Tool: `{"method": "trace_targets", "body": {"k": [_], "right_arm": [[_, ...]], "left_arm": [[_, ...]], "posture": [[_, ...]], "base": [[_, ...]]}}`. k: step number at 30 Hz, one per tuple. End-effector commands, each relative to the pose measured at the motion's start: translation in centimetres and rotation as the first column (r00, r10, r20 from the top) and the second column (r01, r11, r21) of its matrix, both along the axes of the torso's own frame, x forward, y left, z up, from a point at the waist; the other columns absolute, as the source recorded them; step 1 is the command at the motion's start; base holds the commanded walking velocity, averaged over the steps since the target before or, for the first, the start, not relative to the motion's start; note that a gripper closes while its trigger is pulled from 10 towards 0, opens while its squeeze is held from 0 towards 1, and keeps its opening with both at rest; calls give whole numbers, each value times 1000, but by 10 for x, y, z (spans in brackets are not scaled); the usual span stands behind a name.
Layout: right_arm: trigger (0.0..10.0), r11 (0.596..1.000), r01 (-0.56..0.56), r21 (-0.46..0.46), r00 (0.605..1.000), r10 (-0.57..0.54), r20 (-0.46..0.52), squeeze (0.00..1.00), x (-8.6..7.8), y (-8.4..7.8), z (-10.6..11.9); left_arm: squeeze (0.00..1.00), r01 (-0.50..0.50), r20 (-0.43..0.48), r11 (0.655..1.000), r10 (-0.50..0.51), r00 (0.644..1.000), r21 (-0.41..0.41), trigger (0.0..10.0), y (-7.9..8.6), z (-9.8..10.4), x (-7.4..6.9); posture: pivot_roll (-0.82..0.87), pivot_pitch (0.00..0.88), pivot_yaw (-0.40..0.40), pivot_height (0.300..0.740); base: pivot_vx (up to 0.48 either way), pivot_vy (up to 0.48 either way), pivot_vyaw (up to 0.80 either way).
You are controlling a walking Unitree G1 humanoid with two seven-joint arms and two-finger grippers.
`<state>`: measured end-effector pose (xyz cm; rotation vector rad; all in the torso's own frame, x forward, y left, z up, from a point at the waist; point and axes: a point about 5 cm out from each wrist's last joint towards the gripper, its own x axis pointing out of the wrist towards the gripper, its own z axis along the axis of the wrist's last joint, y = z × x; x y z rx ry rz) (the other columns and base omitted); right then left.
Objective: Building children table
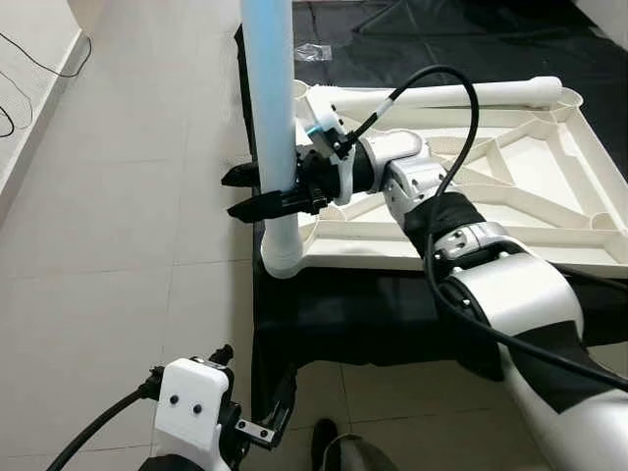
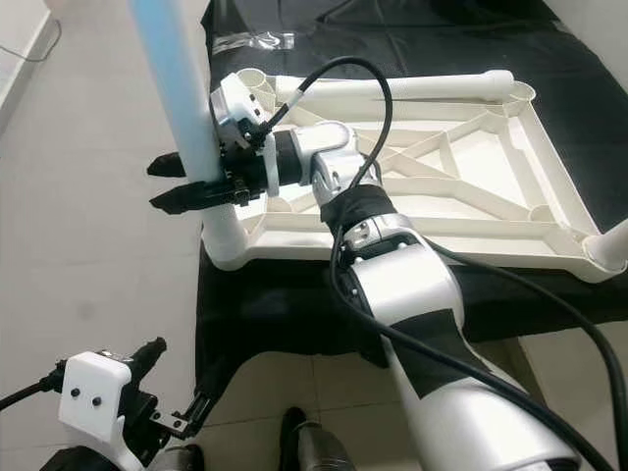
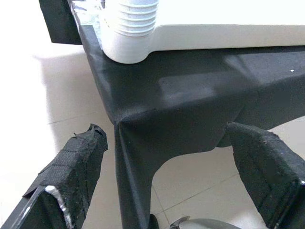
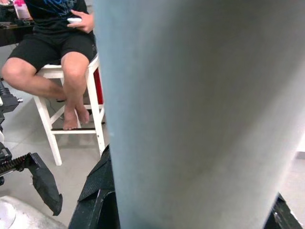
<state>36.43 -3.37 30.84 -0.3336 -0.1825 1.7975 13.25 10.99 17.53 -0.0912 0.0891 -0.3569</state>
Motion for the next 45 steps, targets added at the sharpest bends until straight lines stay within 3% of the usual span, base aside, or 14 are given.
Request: {"method": "trace_targets", "body": {"k": [1, 13, 23, 32, 45], "right_arm": [[10000, 996, 29, -80, 998, -33, -58, 0, 1, 2, -30], [10000, 994, 80, -79, 996, -83, -43, 0, 3, 4, -32], [10000, 995, 32, -93, 997, -38, -64, 0, 3, -6, -26], [10000, 991, 132, -32, 990, -134, -42, 0, 9, -12, -10], [10000, 995, 96, -36, 993, -98, -70, 0, 9, -27, -5]], "left_arm": [[0, 0, -18, 1000, 1, 1000, 15, 10000, 1, -3, -2], [0, -4, -9, 1000, 4, 1000, 19, 10000, 0, -2, -2], [0, 2, -9, 1000, -2, 1000, 21, 10000, -1, -2, -2], [0, 8, -11, 1000, -8, 1000, 22, 10000, -2, -2, -3], [0, 7, -12, 1000, -7, 1000, 28, 10000, -1, -3, -3]], "posture": [[153, 311, -84, 740], [153, 304, -84, 740], [153, 304, -86, 740], [153, 308, -89, 740], [153, 312, -87, 740]], "base": [[0, 0, 0], [0, 0, 0], [0, 0, 0], [0, 0, 0], [0, 0, 0]]}}
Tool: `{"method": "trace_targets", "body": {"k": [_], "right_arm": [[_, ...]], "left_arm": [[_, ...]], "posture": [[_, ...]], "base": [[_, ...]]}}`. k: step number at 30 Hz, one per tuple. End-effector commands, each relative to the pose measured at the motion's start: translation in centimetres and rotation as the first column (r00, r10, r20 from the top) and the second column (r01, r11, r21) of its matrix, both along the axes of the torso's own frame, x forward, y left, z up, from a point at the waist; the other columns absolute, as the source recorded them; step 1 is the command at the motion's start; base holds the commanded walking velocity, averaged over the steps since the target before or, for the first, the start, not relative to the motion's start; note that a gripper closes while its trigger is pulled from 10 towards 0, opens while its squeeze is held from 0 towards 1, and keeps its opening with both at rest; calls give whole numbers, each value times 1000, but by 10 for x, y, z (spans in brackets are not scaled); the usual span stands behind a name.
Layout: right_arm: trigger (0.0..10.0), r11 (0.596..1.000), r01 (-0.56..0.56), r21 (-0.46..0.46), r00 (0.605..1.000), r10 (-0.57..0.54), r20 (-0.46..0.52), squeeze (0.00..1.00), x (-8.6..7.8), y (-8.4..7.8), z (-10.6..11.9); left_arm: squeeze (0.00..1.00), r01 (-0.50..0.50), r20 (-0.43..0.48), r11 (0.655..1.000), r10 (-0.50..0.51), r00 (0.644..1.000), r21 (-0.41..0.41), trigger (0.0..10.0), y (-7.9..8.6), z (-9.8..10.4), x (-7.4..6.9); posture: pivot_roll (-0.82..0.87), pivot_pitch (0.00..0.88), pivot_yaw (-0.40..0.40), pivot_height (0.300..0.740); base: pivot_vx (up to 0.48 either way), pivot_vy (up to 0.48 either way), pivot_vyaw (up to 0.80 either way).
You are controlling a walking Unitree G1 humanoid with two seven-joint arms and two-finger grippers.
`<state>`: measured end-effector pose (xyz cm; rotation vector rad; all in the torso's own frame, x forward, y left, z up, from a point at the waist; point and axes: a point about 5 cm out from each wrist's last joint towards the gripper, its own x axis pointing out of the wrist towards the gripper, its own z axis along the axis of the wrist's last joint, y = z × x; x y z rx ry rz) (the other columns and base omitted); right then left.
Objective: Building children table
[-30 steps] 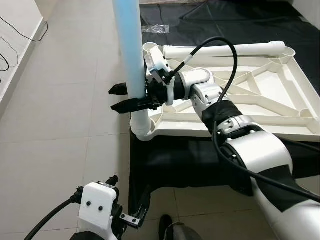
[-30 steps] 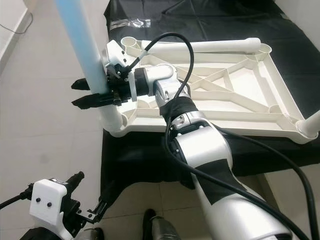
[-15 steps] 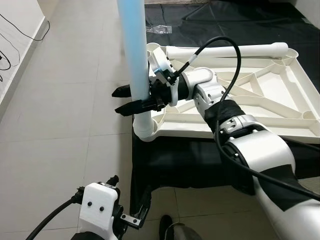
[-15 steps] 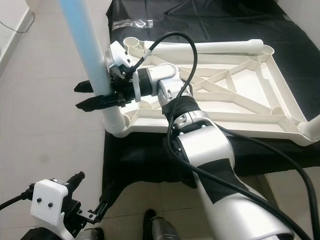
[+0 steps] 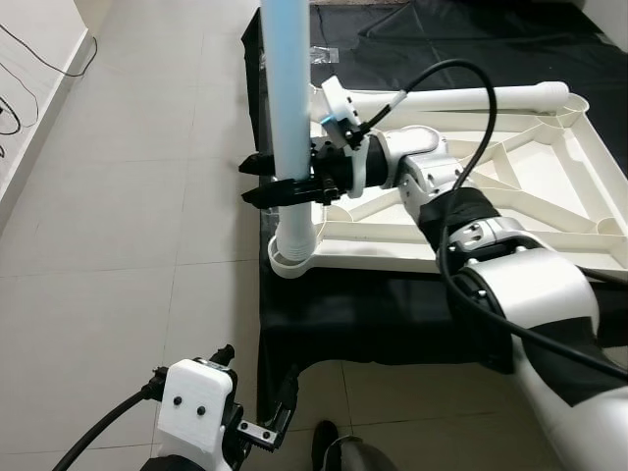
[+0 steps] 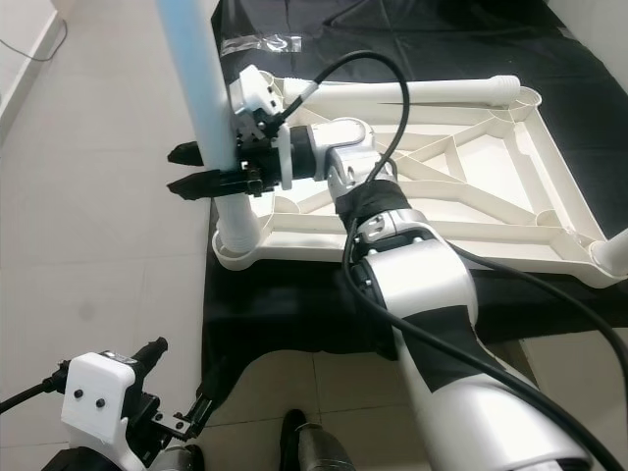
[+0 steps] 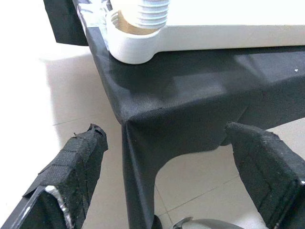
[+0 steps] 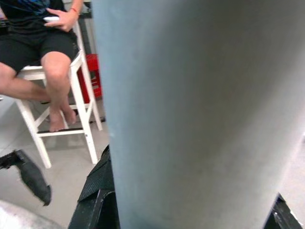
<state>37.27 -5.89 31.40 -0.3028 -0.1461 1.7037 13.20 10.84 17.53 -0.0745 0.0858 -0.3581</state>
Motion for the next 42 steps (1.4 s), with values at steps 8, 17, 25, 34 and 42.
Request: {"method": "trace_targets", "body": {"k": [8, 17, 25, 34, 42], "right_arm": [[10000, 998, -26, -50, 998, 23, -53, 0, -1, 1, -21], [10000, 1000, -8, 8, 1000, 8, -28, 0, -2, 14, -17], [10000, 1000, -24, -13, 999, 24, -31, 0, -2, 13, -18], [10000, 998, -55, -32, 997, 53, -51, 0, -5, 15, -31], [10000, 999, 29, -27, 999, -30, -45, 0, -2, 21, -44]], "left_arm": [[0, 10, -22, 1000, -9, 1000, 14, 10000, 1, -4, -2], [0, 5, -20, 1000, -5, 1000, 16, 10000, 1, -3, -3], [0, 2, -21, 1000, -1, 1000, 14, 10000, 1, -4, -3], [0, 5, -20, 1000, -4, 1000, 15, 10000, 0, -4, -2], [0, -4, -14, 1000, 5, 1000, 21, 10000, 3, -3, -1]], "posture": [[154, 312, -77, 740], [155, 314, -82, 740], [152, 316, -84, 740], [149, 315, -84, 740], [157, 318, -87, 740]], "base": [[0, 0, 0], [0, 0, 0], [0, 0, 0], [0, 0, 0], [0, 0, 0]]}}
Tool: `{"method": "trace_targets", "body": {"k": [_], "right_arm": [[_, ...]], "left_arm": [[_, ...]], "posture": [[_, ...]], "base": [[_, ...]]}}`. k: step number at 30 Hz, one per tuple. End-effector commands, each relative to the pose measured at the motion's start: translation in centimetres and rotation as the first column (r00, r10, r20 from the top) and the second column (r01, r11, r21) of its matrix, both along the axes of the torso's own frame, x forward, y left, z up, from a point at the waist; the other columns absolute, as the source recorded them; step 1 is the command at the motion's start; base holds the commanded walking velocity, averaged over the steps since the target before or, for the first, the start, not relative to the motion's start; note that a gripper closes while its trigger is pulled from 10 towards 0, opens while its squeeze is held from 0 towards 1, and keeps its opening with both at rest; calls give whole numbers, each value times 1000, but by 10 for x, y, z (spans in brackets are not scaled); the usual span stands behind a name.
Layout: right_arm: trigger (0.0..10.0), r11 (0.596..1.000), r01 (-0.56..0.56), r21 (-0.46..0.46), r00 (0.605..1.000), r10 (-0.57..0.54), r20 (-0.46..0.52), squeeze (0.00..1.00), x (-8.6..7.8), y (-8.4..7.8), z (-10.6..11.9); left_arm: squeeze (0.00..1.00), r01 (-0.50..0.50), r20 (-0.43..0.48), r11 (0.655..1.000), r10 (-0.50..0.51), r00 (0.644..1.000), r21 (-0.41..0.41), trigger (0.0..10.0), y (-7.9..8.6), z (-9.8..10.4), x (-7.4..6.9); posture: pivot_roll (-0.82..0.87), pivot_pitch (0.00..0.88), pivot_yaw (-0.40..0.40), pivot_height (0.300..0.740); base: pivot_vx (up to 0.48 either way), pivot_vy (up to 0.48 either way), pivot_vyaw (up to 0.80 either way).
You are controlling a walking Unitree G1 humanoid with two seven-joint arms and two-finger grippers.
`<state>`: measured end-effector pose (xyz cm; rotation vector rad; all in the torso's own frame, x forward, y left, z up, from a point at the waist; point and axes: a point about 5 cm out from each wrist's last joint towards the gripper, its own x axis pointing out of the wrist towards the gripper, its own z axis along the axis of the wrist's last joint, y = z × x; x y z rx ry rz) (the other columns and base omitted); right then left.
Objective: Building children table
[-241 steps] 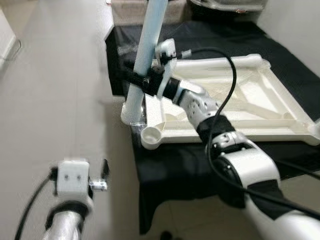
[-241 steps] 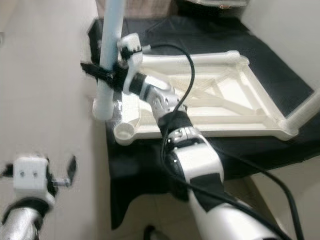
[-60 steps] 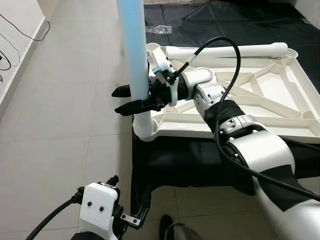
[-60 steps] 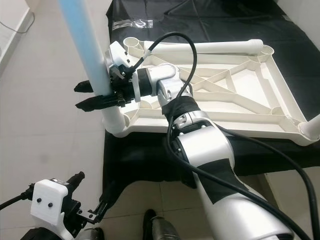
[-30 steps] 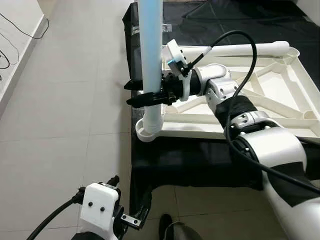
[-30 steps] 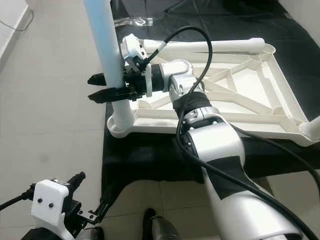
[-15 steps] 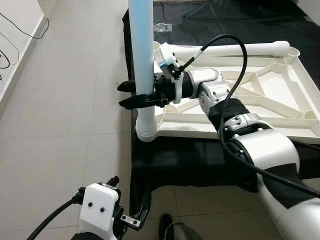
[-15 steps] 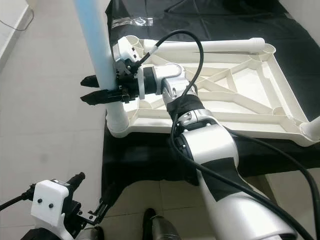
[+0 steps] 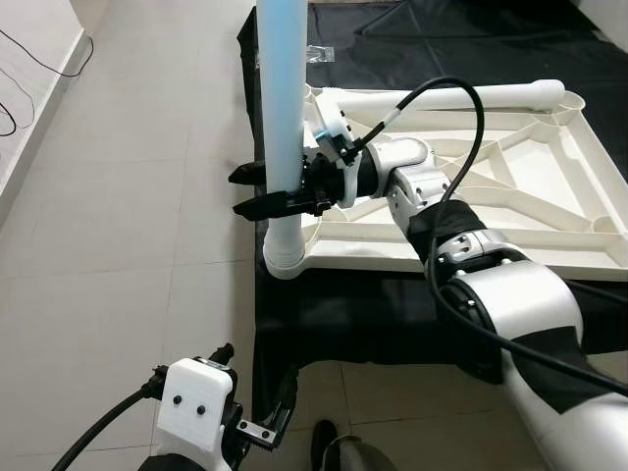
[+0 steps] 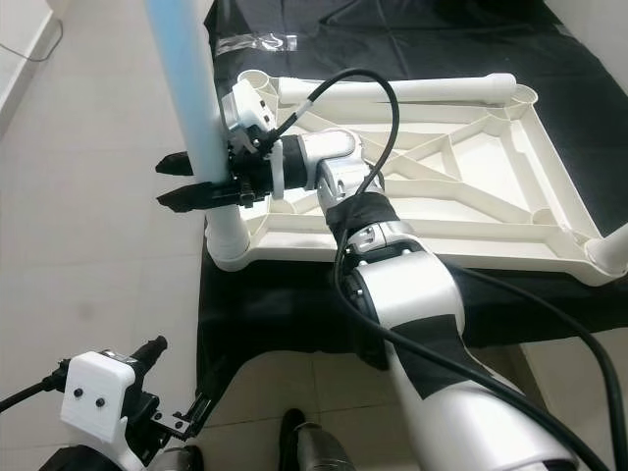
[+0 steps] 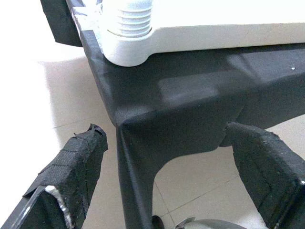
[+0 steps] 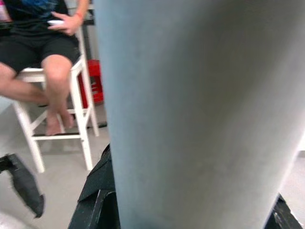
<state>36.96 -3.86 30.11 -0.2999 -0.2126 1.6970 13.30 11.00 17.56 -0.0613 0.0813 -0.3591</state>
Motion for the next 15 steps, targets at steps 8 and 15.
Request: {"method": "trace_targets", "body": {"k": [8, 15], "right_arm": [[10000, 956, 281, -79, 956, -286, -58, 0, 13, 2, -39], [10000, 720, 690, -68, 715, -694, -87, 0, 35, -8, -46]], "left_arm": [[0, -13, -14, 1000, 13, 1000, 15, 10000, 3, -3, 0], [0, -22, -3, 999, 22, 1000, 23, 10000, 4, -2, 1]], "posture": [[149, 314, -82, 740], [152, 300, -77, 740]], "base": [[0, 0, 0], [0, 0, 0]]}}
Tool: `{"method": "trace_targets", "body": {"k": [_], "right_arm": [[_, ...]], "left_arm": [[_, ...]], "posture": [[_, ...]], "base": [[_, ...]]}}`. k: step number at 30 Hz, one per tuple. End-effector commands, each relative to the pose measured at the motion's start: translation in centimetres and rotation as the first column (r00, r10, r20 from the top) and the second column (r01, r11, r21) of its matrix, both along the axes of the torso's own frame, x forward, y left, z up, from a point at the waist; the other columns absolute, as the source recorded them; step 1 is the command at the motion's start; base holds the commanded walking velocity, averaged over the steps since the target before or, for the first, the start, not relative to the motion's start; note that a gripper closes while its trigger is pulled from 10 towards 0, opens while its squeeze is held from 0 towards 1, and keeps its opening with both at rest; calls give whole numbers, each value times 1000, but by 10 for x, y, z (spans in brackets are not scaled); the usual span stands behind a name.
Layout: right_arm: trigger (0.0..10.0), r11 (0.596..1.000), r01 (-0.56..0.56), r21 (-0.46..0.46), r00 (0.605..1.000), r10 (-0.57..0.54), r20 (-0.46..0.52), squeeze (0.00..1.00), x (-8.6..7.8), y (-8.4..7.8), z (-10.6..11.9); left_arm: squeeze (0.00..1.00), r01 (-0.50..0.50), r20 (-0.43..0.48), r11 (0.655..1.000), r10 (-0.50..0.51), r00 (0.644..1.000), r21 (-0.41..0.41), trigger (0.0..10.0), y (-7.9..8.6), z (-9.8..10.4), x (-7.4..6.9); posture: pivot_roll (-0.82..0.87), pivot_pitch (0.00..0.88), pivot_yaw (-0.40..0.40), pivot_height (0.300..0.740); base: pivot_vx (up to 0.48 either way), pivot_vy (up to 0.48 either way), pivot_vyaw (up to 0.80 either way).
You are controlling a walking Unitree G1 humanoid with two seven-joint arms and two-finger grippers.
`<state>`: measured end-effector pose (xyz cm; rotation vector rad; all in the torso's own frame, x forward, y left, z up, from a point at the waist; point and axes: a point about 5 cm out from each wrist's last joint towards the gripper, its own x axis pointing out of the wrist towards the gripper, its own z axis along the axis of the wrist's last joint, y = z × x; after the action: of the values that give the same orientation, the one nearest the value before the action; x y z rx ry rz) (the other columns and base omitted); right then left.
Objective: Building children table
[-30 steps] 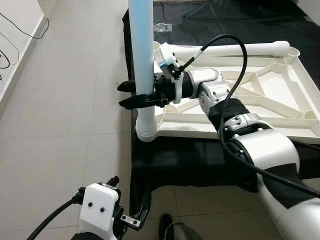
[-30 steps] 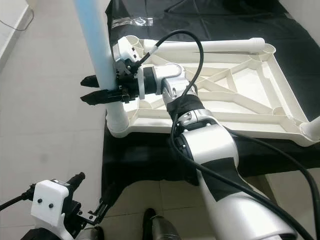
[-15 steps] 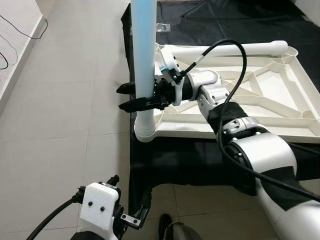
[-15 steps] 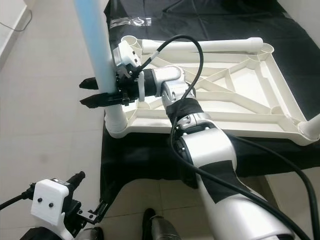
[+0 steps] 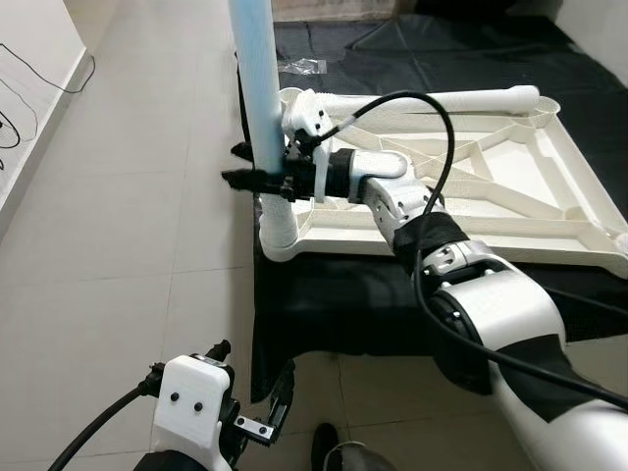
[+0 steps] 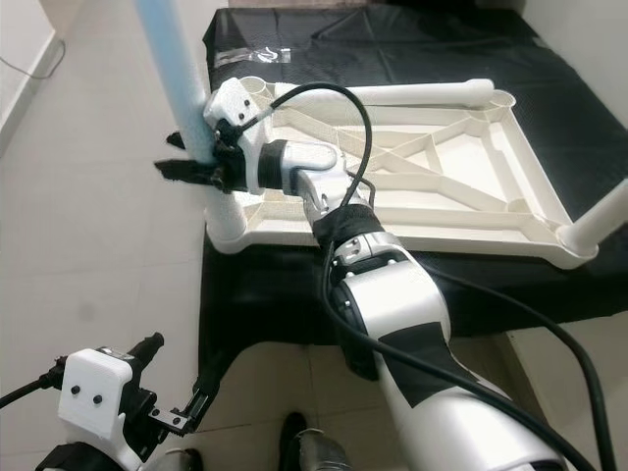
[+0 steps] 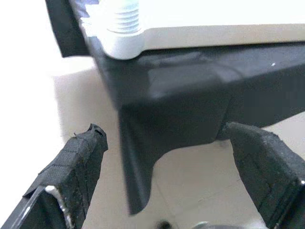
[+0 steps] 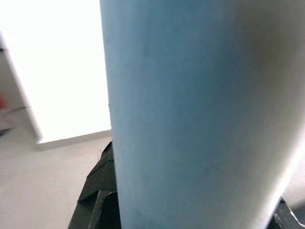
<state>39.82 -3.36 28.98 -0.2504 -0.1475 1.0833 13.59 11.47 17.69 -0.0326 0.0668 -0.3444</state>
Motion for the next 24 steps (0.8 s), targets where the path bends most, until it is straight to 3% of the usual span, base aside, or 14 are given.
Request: {"method": "trace_targets", "body": {"k": [1, 3, 4, 5, 7, 10, 11, 12, 14, 16, 18, 19, 22, 24], "right_arm": [[10000, 968, 245, -61, 962, -250, -112, 0, 11, -16, -34], [10000, 968, 245, -61, 962, -250, -112, 0, 11, -16, -34], [10000, 933, 358, -19, 927, -358, -111, 0, 16, -21, -30], [10000, 933, 358, -19, 927, -358, -111, 0, 16, -21, -30], [10000, 820, 566, 85, 820, -550, -157, 0, 23, -32, -26], [10000, 669, 732, 125, 679, -703, -214, 0, 26, -42, -30], [10000, 643, 756, 123, 653, -726, -215, 0, 27, -43, -31], [10000, 643, 756, 123, 653, -726, -215, 0, 27, -43, -31], [10000, 587, 801, 121, 598, -773, -212, 0, 26, -43, -34], [10000, 587, 801, 121, 598, -773, -212, 0, 26, -43, -34], [10000, 516, 849, 117, 529, -823, -207, 0, 26, -40, -35], [10000, 516, 849, 117, 529, -823, -207, 0, 26, -40, -35], [10000, 374, 915, 150, 400, -889, -222, 0, 23, -35, -33], [10000, 311, 936, 166, 345, -904, -253, 0, 22, -33, -31]], "left_arm": [[0, -13, -21, 1000, 13, 1000, -2, 10000, 0, -4, -1], [0, -13, -21, 1000, 13, 1000, -2, 10000, 0, -4, -1], [0, -13, -20, 1000, 13, 1000, 2, 10000, 1, -4, -1], [0, -13, -20, 1000, 13, 1000, 2, 10000, 1, -4, -1], [0, -17, -17, 1000, 17, 1000, 4, 10000, 2, -4, 1], [0, -18, -13, 1000, 19, 1000, 5, 10000, 3, -4, 2], [0, -19, -13, 1000, 19, 1000, 5, 10000, 3, -4, 2], [0, -19, -13, 1000, 19, 1000, 5, 10000, 3, -4, 2], [0, -18, -13, 1000, 18, 1000, 7, 10000, 3, -4, 1], [0, -18, -13, 1000, 18, 1000, 7, 10000, 3, -4, 1], [0, -19, -13, 1000, 19, 1000, 9, 10000, 3, -5, 1], [0, -19, -13, 1000, 19, 1000, 9, 10000, 3, -5, 1], [0, -20, -9, 1000, 20, 1000, 12, 10000, 4, -4, 2], [0, -19, -9, 1000, 19, 1000, 12, 10000, 4, -4, 2]], "posture": [[152, 300, -77, 740], [152, 300, -77, 740], [146, 297, -76, 740], [146, 297, -76, 740], [141, 291, -75, 740], [141, 291, -75, 740], [141, 291, -75, 740], [141, 291, -75, 740], [142, 287, -75, 740], [142, 287, -75, 740], [144, 285, -77, 740], [144, 285, -77, 740], [145, 284, -79, 740], [145, 284, -79, 740]], "base": [[0, 0, 0], [0, 0, 0], [0, 0, 0], [0, 0, 0], [0, 0, 0], [0, 0, 0], [0, 0, 0], [0, 0, 0], [0, 0, 0], [0, 0, 0], [0, 0, 0], [0, 0, 0], [0, 0, 0], [0, 0, 0]]}}
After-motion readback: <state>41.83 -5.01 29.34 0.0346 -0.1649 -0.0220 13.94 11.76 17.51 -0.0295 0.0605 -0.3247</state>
